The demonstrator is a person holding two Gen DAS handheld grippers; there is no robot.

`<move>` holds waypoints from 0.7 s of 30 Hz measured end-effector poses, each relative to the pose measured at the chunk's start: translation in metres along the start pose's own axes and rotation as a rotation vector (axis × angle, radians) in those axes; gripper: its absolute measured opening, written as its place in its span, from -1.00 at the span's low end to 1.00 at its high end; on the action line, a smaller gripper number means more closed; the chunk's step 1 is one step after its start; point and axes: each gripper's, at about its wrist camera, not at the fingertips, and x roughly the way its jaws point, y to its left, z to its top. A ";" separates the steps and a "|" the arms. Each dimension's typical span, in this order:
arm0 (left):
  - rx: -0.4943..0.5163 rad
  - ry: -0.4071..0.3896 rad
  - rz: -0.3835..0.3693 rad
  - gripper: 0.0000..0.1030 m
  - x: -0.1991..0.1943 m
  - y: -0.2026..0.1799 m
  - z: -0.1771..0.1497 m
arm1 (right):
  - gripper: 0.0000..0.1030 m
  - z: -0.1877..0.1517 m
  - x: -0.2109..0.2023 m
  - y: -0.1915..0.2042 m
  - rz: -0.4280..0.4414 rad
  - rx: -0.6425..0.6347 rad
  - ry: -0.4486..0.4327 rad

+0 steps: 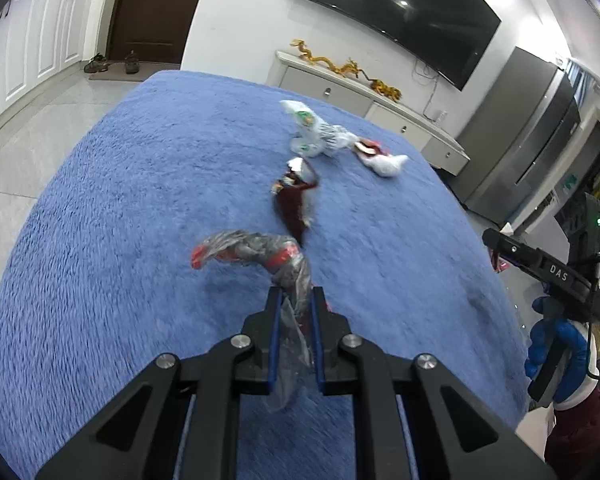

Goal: Collect trash
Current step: 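Grasp the clear plastic bag with the left tool while the right tool grasps the pink paper box, then carry both items to the trash bin and open both tools over it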

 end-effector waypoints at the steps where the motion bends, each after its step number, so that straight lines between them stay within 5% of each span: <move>1: 0.009 -0.003 -0.010 -0.76 -0.005 -0.006 -0.001 | 0.35 -0.003 -0.007 -0.003 -0.001 0.008 -0.009; 12: 0.147 -0.007 -0.064 -0.76 -0.029 -0.068 -0.001 | 0.35 -0.023 -0.081 -0.039 -0.043 0.124 -0.155; 21: 0.362 0.045 -0.148 -0.76 -0.001 -0.177 0.014 | 0.35 -0.050 -0.120 -0.123 -0.124 0.307 -0.253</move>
